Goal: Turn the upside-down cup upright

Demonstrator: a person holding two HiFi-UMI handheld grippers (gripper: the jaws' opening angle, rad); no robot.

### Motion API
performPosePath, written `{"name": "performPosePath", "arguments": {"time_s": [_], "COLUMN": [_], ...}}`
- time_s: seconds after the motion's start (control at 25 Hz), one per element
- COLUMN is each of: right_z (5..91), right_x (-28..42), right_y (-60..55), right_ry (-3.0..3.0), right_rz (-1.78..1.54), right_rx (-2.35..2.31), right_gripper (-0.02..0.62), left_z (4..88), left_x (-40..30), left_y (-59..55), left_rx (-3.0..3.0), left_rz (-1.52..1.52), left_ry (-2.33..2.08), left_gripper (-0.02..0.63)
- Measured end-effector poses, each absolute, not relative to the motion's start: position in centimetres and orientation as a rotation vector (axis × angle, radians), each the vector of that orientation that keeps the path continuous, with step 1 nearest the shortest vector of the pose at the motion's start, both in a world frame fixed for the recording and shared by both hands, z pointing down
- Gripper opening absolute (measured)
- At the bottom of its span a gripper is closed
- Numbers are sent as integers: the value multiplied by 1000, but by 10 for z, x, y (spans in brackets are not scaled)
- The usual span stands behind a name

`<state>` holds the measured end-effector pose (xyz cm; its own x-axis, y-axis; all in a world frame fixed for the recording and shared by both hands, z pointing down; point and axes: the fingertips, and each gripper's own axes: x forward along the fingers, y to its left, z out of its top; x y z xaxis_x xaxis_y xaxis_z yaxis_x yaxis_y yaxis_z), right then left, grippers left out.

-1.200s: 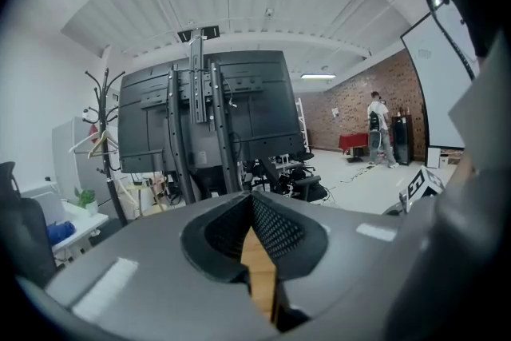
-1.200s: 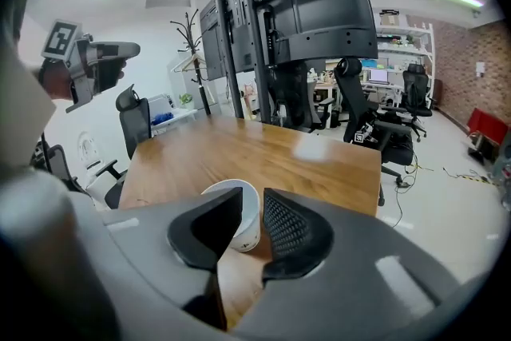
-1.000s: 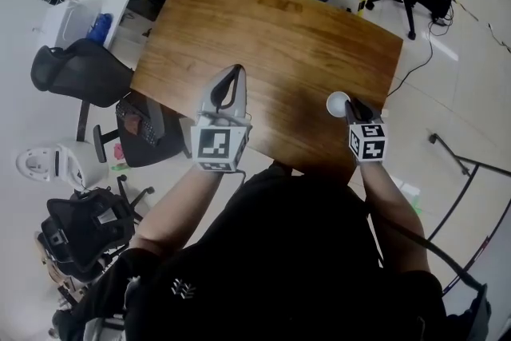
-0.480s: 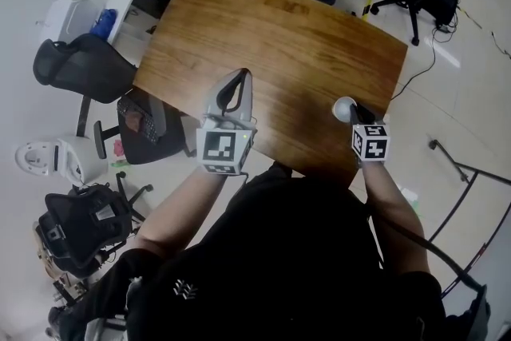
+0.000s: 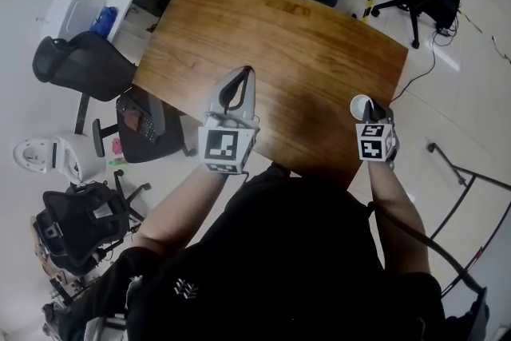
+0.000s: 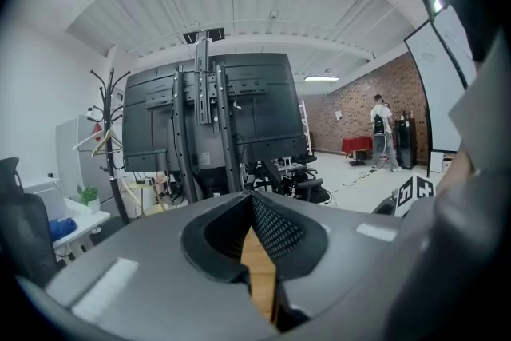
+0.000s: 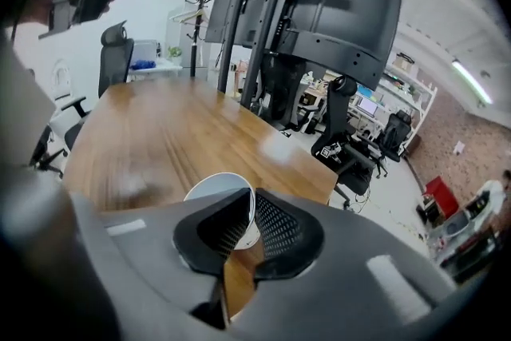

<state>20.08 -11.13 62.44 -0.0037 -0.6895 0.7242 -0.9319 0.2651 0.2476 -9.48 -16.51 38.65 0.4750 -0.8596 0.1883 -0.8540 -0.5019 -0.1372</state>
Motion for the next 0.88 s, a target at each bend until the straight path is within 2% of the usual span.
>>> {"name": "performPosePath", "arguments": {"time_s": [0.44, 0.88], "right_z": [624, 651], "right_x": [127, 110], "right_y": [-108, -104], "right_ry": [-1972, -2192], "right_rz": [331, 635], "right_rx": [1415, 1374], "right_gripper": [49, 72], "left_z": [388, 381], "left_x": [-99, -100], "left_y": [-164, -164], "left_rx": [-2675, -2657], "left_rz": [-380, -382], "left_ry": [1562, 1562], "left_gripper": [0, 0]}}
